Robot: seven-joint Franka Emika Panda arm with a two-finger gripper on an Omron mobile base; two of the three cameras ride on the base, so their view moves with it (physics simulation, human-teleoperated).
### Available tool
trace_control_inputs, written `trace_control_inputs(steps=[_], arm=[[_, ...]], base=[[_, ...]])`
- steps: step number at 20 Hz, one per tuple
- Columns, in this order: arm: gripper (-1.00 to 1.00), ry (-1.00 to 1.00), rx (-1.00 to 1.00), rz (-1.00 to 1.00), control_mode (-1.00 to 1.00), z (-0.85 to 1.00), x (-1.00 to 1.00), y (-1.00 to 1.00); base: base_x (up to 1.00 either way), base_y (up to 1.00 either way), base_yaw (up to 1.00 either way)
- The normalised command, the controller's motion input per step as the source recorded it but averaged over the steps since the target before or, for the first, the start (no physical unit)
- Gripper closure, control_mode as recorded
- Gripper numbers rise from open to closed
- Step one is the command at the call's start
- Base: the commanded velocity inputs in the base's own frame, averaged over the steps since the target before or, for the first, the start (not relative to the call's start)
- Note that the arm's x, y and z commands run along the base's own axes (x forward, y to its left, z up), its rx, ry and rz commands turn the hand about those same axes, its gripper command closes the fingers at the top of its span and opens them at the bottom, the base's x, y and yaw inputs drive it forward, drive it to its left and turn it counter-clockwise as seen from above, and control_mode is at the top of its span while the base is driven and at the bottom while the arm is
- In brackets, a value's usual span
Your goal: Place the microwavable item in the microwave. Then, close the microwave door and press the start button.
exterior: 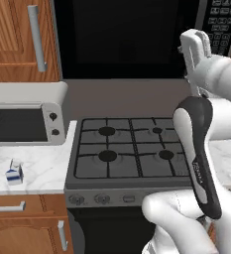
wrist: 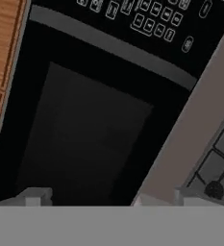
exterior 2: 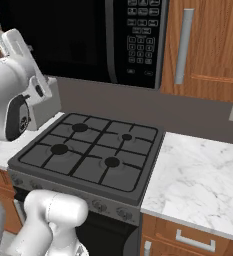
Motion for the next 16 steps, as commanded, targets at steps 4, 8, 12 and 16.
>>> trace_control_inputs(steps=[4, 8, 12, 16], arm=[[-1.00, 0.00, 0.65, 0.00, -1.00, -0.58, -0.81, -0.89], [-1.00, 0.00, 0.70, 0.00, -1.00, -0.42, -0.42, -0.90], [-1.00, 0.03, 0.63, 0.00, -1.00, -0.11, -0.02, -0.91], [-1.00, 0.09, 0.33, 0.00, -1.00, 0.00, 0.12, -0.72]], base=[[0.00, 0.00, 0.00], [0.00, 0.00, 0.00], [0.00, 0.00, 0.00], [0.00, 0.00, 0.00]])
